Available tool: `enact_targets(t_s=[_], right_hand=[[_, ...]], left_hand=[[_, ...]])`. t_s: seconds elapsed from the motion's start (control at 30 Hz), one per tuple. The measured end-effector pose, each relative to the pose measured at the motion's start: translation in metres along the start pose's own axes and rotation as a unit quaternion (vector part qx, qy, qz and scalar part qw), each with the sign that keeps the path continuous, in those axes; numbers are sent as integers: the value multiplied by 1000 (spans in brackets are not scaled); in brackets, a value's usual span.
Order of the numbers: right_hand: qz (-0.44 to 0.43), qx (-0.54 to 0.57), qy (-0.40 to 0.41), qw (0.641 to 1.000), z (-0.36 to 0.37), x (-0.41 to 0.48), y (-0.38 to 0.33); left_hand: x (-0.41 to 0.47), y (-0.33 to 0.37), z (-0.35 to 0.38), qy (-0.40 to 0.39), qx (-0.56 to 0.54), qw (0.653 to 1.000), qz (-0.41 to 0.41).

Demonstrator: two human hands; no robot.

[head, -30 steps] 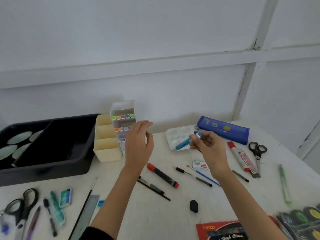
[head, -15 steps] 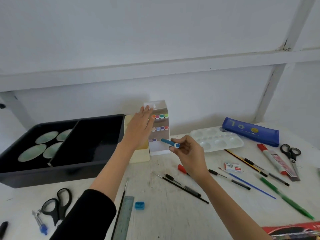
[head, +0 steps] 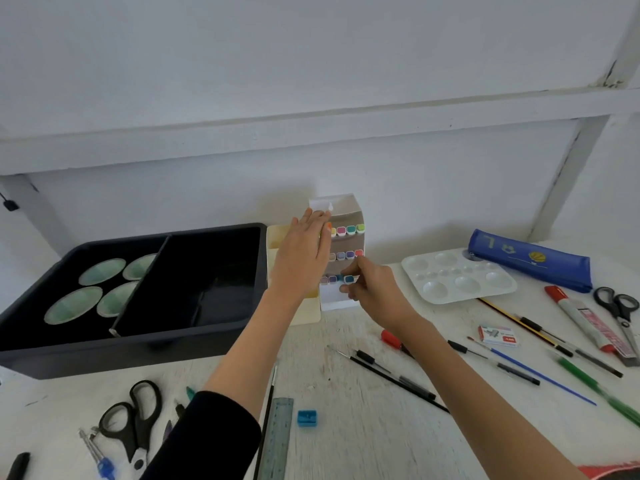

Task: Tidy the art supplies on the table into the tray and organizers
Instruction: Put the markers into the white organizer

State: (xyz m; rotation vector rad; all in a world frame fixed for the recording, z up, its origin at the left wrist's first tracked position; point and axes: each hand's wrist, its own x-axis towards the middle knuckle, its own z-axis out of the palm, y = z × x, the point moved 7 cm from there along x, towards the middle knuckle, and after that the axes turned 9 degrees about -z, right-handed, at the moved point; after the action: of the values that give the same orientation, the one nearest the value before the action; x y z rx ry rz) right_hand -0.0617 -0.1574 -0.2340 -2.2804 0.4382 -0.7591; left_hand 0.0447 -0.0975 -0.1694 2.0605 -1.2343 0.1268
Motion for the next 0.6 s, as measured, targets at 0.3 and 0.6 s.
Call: enact_targets(t_s=[0.3,0.6], right_hand=[[-10,-55,-34,998,15,15,14],[57,-46,-41,996,13,15,31]], left_hand=[[-2,-1,2,22,-20,1000,3],[-3,1,5,39,-48,998,-4]])
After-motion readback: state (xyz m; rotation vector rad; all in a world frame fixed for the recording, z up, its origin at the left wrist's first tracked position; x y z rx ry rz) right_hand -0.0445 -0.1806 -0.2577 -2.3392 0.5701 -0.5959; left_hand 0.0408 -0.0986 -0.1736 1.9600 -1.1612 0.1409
